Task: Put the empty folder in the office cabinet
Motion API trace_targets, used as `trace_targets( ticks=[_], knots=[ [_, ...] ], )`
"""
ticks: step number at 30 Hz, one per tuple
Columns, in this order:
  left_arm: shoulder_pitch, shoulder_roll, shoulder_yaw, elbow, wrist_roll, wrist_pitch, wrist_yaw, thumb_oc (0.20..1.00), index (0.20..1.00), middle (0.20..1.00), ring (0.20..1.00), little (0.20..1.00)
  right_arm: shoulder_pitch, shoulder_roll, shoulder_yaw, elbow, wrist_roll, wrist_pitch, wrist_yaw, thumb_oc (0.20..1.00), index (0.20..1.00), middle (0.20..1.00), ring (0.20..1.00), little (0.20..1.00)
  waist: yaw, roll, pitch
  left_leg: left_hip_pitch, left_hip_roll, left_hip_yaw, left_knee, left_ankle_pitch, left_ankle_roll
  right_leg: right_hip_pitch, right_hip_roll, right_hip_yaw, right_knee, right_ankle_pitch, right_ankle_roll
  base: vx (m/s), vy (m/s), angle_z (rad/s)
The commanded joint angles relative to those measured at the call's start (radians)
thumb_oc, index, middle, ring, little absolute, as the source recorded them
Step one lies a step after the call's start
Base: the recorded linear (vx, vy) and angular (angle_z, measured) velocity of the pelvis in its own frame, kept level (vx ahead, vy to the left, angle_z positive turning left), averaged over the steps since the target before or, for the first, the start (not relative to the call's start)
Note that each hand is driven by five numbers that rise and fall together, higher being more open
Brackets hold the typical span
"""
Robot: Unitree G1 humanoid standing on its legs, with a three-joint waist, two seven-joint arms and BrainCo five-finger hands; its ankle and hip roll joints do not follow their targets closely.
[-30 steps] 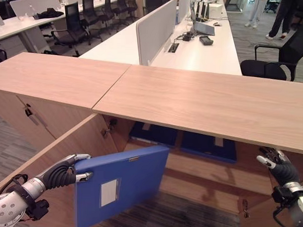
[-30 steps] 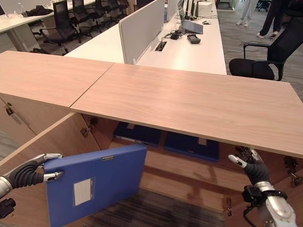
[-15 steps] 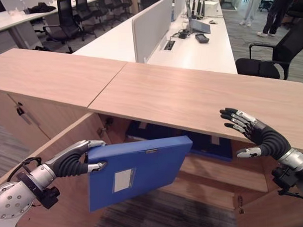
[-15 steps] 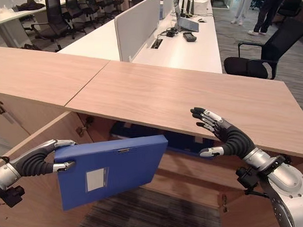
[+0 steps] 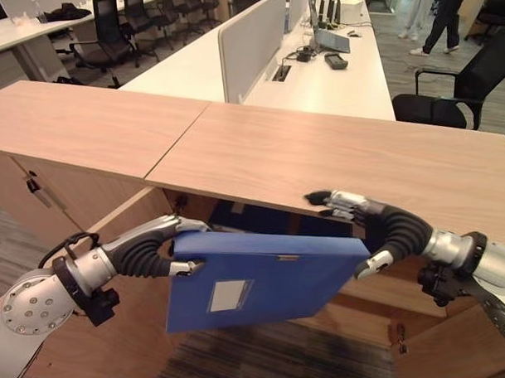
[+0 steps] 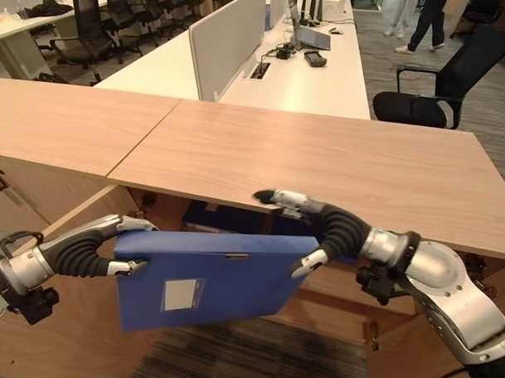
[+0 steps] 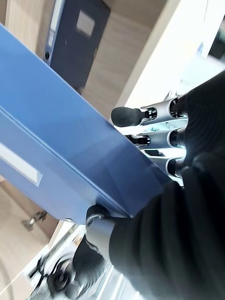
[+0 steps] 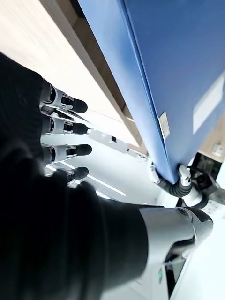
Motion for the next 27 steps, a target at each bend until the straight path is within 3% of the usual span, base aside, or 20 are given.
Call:
trace_targets(
  ticks=[1, 6, 9, 10, 21, 27],
  knots=[
    [-0.084, 0.046, 0.015, -0.008, -0.032, -0.058, 0.063, 0.2, 0.2, 0.2, 0.2, 0.2, -0.144, -0.048, 0.119, 0.002, -0.096, -0.028, 0.025, 1.0, 1.0, 1.0, 1.0, 1.0, 0.01, -0.032, -0.026, 0.011, -0.043, -0.014, 0.002, -0.104, 0.037, -0.035, 0.062, 0.038, 0.022, -0.001, -0.031, 0.0, 0.0, 0.0],
    [-0.163, 0.029, -0.042, -0.018, 0.014, -0.048, 0.077, 0.2, 0.2, 0.2, 0.2, 0.2, -0.291, -0.009, 0.29, 0.074, -0.282, -0.002, 0.047, 1.0, 1.0, 1.0, 1.0, 1.0, 0.014, -0.033, -0.023, 0.013, -0.043, -0.016, 0.002, -0.105, 0.039, -0.036, 0.062, 0.043, 0.024, -0.004, -0.035, 0.0, 0.0, 0.0],
    [-0.164, 0.028, -0.042, -0.017, 0.014, -0.048, 0.078, 0.2, 0.2, 0.2, 0.2, 0.2, -0.3, -0.007, 0.298, 0.081, -0.284, -0.004, 0.046, 1.0, 1.0, 1.0, 1.0, 1.0, 0.012, -0.032, -0.022, 0.013, -0.043, -0.016, 0.002, -0.105, 0.039, -0.036, 0.062, 0.043, 0.023, -0.004, -0.035, 0.0, 0.0, 0.0],
    [-0.203, -0.005, -0.064, -0.031, 0.009, -0.039, 0.082, 0.2, 0.2, 0.2, 0.2, 0.2, -0.342, 0.056, 0.345, 0.141, -0.344, 0.002, 0.043, 1.0, 1.0, 1.0, 1.0, 1.0, 0.016, -0.032, -0.023, 0.013, -0.044, -0.017, 0.002, -0.107, 0.041, -0.036, 0.063, 0.045, 0.025, -0.006, -0.038, 0.0, 0.0, 0.0],
    [-0.376, -0.123, -0.157, -0.075, -0.013, -0.025, 0.107, 0.2, 0.2, 0.2, 0.2, 0.2, -0.374, 0.279, 0.413, 0.292, -0.506, 0.009, 0.016, 1.0, 1.0, 1.0, 1.0, 1.0, 0.018, -0.031, -0.026, 0.013, -0.048, -0.026, 0.002, -0.112, 0.046, -0.033, 0.063, 0.047, 0.027, -0.012, -0.047, 0.0, 0.0, 0.0],
    [-0.436, -0.178, -0.198, -0.095, -0.027, -0.024, 0.122, 0.2, 0.2, 0.2, 0.2, 0.2, -0.383, 0.345, 0.449, 0.346, -0.542, 0.007, 0.011, 1.0, 1.0, 1.0, 1.0, 1.0, 0.019, -0.034, -0.027, 0.013, -0.048, -0.028, 0.002, -0.113, 0.047, -0.033, 0.065, 0.05, 0.027, -0.014, -0.05, 0.0, 0.0, 0.0]
  ],
)
